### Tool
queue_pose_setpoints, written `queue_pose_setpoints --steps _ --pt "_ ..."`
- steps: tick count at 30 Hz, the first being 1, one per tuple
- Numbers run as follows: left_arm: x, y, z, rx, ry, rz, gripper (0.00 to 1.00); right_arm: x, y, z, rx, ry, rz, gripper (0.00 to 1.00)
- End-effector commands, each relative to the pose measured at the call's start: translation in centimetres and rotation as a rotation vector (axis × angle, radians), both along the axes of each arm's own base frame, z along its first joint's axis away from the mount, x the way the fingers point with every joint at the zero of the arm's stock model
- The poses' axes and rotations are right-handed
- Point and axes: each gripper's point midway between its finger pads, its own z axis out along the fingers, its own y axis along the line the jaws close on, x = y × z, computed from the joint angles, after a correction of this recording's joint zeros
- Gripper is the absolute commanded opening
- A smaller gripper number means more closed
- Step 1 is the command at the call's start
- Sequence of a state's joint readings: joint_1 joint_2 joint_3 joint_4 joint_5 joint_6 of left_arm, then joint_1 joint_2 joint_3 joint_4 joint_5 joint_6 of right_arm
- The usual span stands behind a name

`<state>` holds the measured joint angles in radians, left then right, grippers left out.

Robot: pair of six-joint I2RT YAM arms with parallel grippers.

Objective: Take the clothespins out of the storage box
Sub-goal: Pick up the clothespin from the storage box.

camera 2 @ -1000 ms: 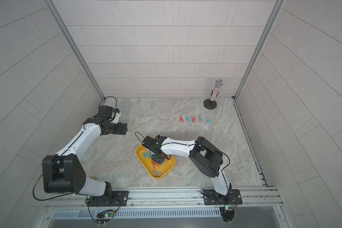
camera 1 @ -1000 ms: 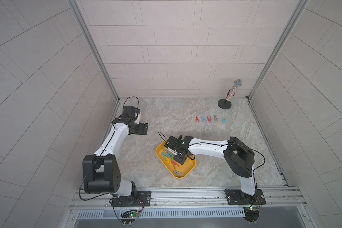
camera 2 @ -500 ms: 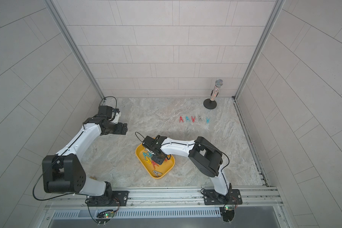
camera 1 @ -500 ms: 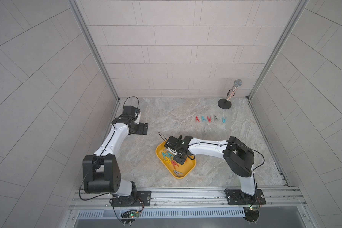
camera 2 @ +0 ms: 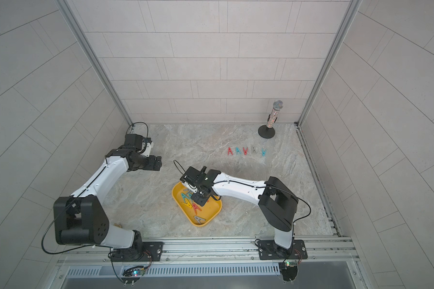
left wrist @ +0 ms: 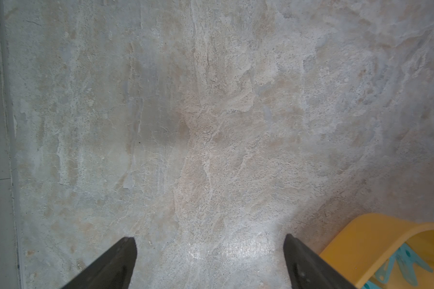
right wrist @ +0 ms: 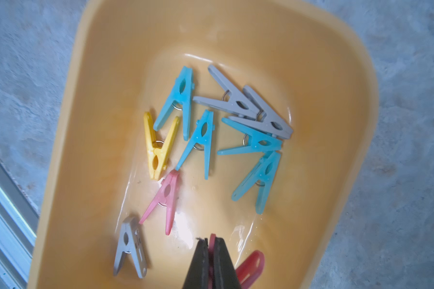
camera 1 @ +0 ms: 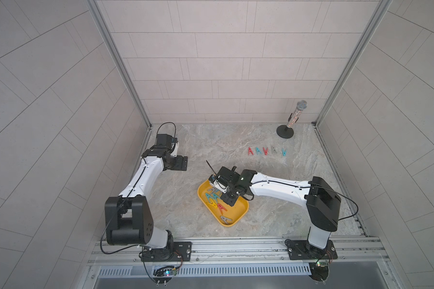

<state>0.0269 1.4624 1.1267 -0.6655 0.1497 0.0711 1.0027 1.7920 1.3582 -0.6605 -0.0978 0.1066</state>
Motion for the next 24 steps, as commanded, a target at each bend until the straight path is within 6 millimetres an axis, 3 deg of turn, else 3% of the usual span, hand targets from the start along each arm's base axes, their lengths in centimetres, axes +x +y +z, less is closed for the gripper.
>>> queue_pose_setpoints --steps 1,5,12,18,24 --pt "-0.3 0.4 -0.2 0.011 0.015 0.003 1.0 0.0 0.2 2.0 0.067 0.0 -0.025 0.0" --pt "-0.4 0.4 -0.2 0.01 0.016 0.004 1.0 1.0 0.1 3.4 0.119 -0.007 -0.079 0.0" --pt "-0.4 0.4 -0.2 0.012 0.016 0.003 1.0 4.0 -1.8 5.2 0.2 -0.013 -0.249 0.0" --pt "-0.3 0.4 -0.1 0.012 0.013 0.004 1.0 7.3 -5.1 5.5 0.253 -0.004 -0.455 0.0" --pt "-0.3 0.4 -0.1 0.011 0.014 0.003 1.0 10.6 -9.6 4.2 0.285 0.048 -0.709 0.0"
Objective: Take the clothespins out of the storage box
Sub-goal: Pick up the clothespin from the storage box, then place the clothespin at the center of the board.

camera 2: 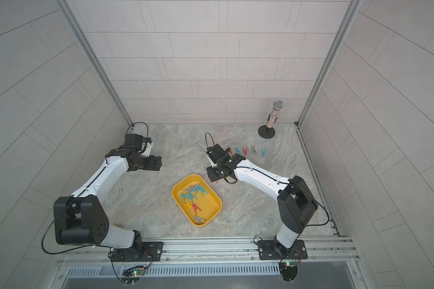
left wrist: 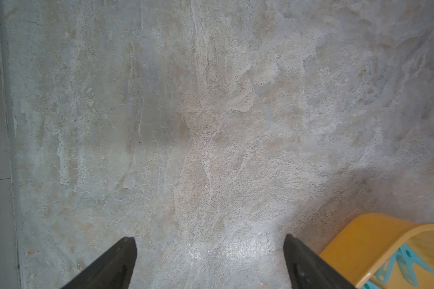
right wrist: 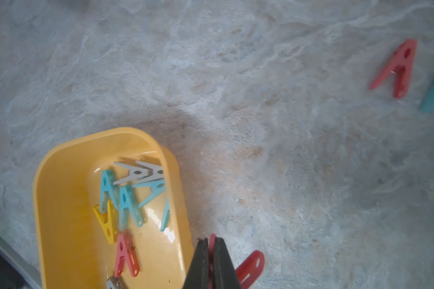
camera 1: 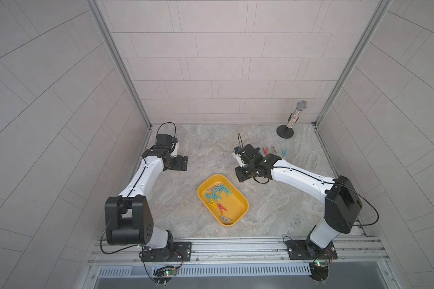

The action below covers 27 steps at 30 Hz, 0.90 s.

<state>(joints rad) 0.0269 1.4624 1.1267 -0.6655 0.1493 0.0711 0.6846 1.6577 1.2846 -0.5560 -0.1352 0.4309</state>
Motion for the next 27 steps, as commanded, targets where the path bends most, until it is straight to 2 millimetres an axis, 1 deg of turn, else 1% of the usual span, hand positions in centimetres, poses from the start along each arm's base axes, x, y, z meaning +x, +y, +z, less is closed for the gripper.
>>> queue_pose_setpoints --steps 1,6,10,16,22,27 --pt "-0.3 0.4 -0.2 0.011 0.014 0.004 1.0 1.3 -1.9 0.1 0.054 0.027 -0.141 0.0" --pt "-0.3 0.4 0.0 0.011 0.008 0.004 1.0 3.4 -3.7 -1.6 0.038 0.063 -0.204 0.0" --pt "-0.4 0.4 0.1 0.011 0.008 0.003 1.0 5.3 -5.4 -3.4 0.013 0.103 -0.262 0.0" --pt "-0.3 0.4 0.0 0.007 0.009 0.005 1.0 7.7 -7.2 -5.8 -0.022 0.151 -0.308 0.0" --pt "-0.4 0.4 0.0 0.007 0.009 0.005 1.0 9.5 -7.9 -7.8 -0.054 0.195 -0.302 0.0" --pt "-0.3 0.3 0.1 0.007 0.008 0.002 1.0 10.4 -7.9 -9.0 -0.076 0.223 -0.287 0.0"
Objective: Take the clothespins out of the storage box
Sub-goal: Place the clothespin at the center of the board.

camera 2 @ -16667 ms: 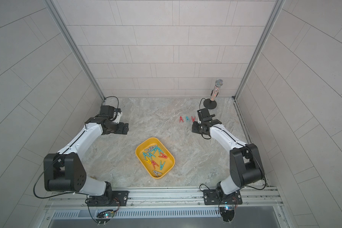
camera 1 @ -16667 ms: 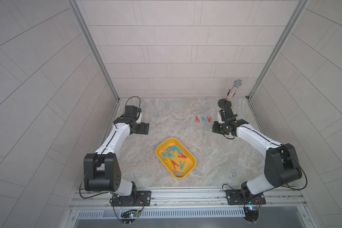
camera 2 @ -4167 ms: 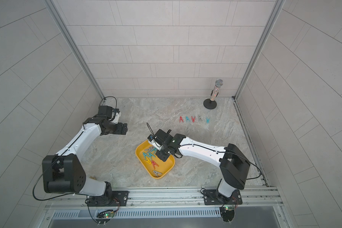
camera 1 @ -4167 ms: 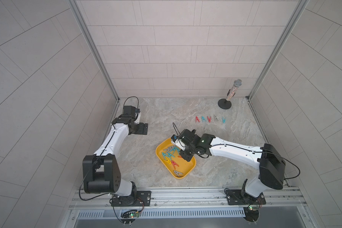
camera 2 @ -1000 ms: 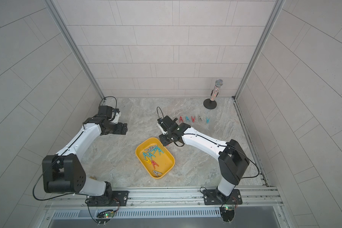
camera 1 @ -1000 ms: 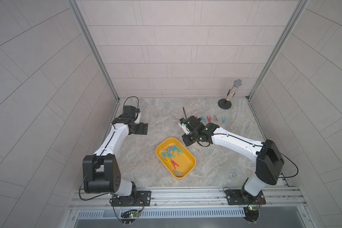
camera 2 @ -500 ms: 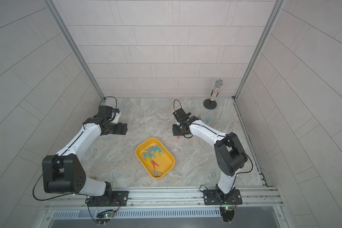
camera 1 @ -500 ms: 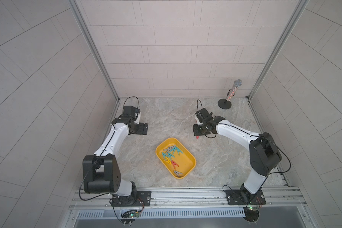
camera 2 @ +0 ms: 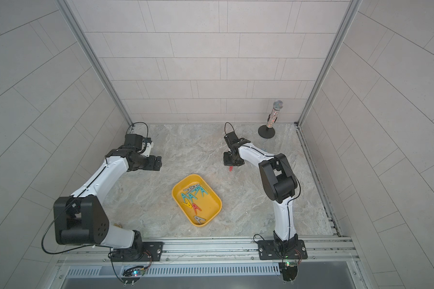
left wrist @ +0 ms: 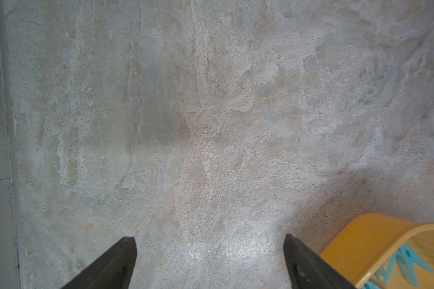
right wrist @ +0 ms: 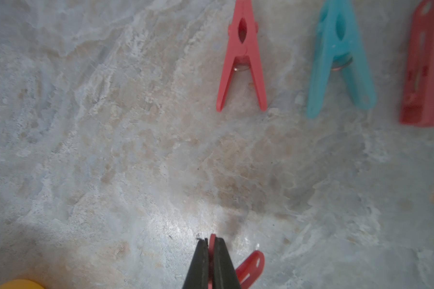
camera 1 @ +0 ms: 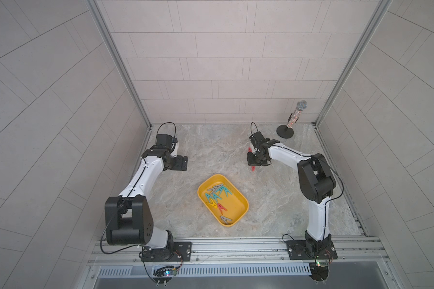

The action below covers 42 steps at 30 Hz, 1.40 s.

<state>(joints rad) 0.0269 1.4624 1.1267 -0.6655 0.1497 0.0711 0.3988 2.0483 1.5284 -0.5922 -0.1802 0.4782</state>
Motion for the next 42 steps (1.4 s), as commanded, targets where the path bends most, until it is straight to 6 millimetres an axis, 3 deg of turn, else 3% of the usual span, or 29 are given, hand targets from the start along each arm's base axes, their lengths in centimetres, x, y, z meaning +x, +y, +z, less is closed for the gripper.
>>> queue_pose_setpoints --steps 1,10,22,27,42 --pt "-0.3 0.3 0.1 0.007 0.008 0.003 1.0 0.0 -0.3 -0.7 -0.028 0.042 0.021 0.0" --pt "-0.3 0.3 0.2 0.005 0.006 0.003 1.0 0.8 0.2 -2.4 -0.029 0.085 0.037 0.02" --pt "-0.4 0.4 0.2 0.006 0.004 0.005 1.0 1.4 0.0 -3.0 -0.059 0.082 0.06 0.09" --pt "-0.4 0.3 0.2 0.004 0.006 0.002 1.0 1.5 0.2 -2.3 -0.051 0.067 0.069 0.23" --pt "-0.4 0.3 0.3 0.005 0.002 0.003 1.0 2.3 0.2 3.9 -0.035 -0.036 0.092 0.3"
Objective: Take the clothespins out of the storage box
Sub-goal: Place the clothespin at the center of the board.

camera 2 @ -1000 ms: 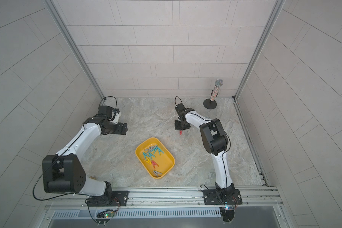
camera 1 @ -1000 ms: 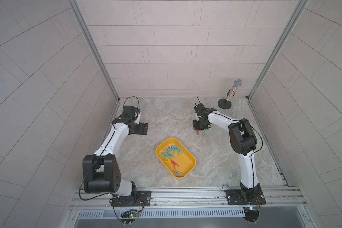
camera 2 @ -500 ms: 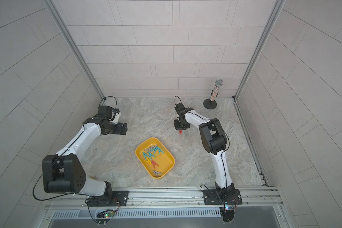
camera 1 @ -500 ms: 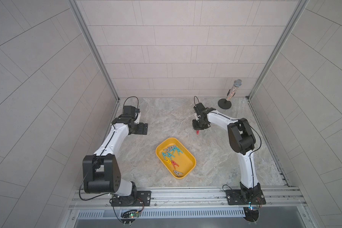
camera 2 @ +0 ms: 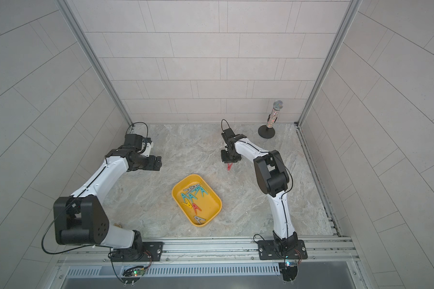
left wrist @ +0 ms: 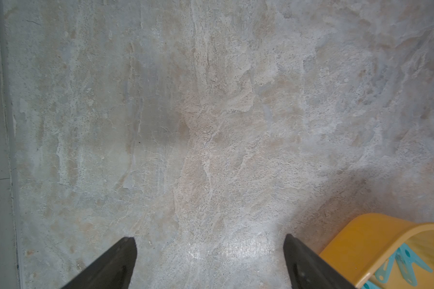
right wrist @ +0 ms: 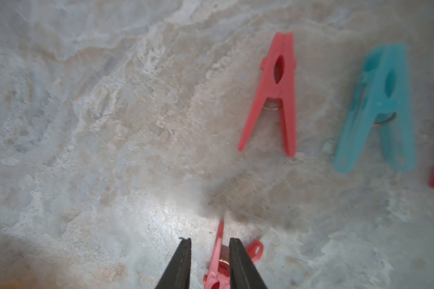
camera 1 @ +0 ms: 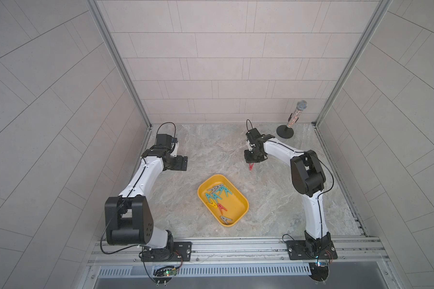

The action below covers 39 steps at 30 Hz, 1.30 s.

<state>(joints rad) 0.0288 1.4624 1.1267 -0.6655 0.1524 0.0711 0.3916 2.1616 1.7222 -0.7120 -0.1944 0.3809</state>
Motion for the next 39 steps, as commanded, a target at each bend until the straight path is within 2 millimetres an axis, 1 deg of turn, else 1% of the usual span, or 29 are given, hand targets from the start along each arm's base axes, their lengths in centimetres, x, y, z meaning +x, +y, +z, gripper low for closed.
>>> queue_pose_setpoints --steps 1,5,10,16,21,30,35,39 --pt "-0.4 0.3 0.3 0.008 0.001 0.001 1.0 0.2 -0.4 4.2 0.005 -0.062 0.007 0.3" --pt "-0.4 0.3 0.2 0.007 0.006 0.002 1.0 -0.1 0.0 5.9 0.035 -0.082 0.021 0.3" --pt "-0.4 0.4 0.1 0.009 0.005 0.003 1.0 -1.2 1.1 8.2 0.076 -0.116 0.052 0.3" --pt "-0.4 0.4 0.1 0.012 0.005 0.004 1.0 -3.6 2.7 10.7 0.099 -0.157 0.116 0.3" --pt "-0.4 0.5 0.1 0.014 0.007 0.007 1.0 -6.2 4.3 12.0 0.116 -0.172 0.184 0.3" --pt "-0.3 0.9 0.0 0.027 0.007 0.023 0.99 -11.5 8.0 12.6 0.128 -0.198 0.336 0.29" --pt "-0.2 1.4 0.3 0.035 -0.003 0.042 0.99 -14.8 10.7 12.1 0.141 -0.225 0.419 0.29" --pt "-0.2 1.9 0.5 0.044 -0.019 0.061 0.99 -17.5 12.7 11.2 0.153 -0.247 0.495 0.29"
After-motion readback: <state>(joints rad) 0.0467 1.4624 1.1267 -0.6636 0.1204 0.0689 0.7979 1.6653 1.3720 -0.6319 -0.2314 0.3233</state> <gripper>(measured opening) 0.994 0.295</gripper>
